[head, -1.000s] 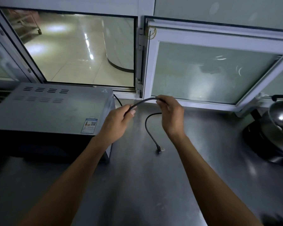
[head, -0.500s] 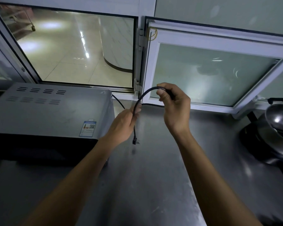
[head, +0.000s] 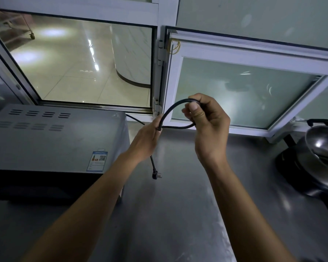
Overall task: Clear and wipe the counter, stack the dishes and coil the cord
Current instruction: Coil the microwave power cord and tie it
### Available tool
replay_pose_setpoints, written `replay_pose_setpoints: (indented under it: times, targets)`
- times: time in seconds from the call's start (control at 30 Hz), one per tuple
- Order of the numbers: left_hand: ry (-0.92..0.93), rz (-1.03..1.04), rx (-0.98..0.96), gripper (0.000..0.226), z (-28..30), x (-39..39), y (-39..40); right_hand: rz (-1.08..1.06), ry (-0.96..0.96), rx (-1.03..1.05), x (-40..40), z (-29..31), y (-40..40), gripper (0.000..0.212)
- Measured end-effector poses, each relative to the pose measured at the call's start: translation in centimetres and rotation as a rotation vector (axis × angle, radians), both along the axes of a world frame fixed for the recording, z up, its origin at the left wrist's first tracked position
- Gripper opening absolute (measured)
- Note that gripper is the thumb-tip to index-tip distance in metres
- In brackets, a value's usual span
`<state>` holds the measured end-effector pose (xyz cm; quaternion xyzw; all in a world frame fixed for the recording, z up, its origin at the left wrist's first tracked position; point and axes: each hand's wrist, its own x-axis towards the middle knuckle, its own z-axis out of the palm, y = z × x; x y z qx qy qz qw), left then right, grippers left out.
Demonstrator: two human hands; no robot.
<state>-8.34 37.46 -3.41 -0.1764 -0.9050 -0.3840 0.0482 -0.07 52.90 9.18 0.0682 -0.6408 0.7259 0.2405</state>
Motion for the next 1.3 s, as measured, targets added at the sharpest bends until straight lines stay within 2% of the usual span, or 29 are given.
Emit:
replay_pose_setpoints:
  times: [0.1,0.33,0.5,0.6,0.7,0.77,1.03,1.17,1.3]
  targets:
    - [-0.028,-0.020,-0.053,0.039,-0.5,-0.5,0.6,0.023,-0.008,-0.053,-0.5,-0.6,0.2,0.010]
    - [0.072,-0.130,-0.238,0.021,-1.3,-0.5,0.5,-0.031,0.000,-0.071,-1.9,-1.4,2.3,0.010]
    - [0.147,-0.140,-0.301,0.013,-1.4,-0.9,0.2,-0.090,-0.126,0.229,-2.2,-3.4,6.3,0.014]
    - [0.167,-0.145,-0.402,0.012,-1.6,-0.9,0.7,-0.110,-0.237,0.408,-1.3,-4.8,8.0,0.026]
    - [0.163,-0.114,-0.467,0.018,-2.3,-1.3,1.0,-0.067,-0.296,0.499,-0.1,-6.3,8.8,0.046]
    - [0.162,-0.106,-0.463,0.017,-2.5,-1.2,1.1,-0.054,-0.323,0.540,0.5,-7.3,9.4,0.051]
    - [0.167,-0.048,-0.583,0.014,-3.1,-0.7,1.4,-0.055,-0.496,0.733,1.0,-9.9,11.1,0.035]
    - [0.171,-0.039,-0.646,0.019,-3.6,-0.5,1.6,-0.162,-0.386,1.049,0.3,-10.4,10.3,0.033]
    - [0.161,-0.041,-0.708,0.026,-4.0,-0.2,2.0,0.000,-0.227,1.200,-0.7,-10.3,6.9,0.038]
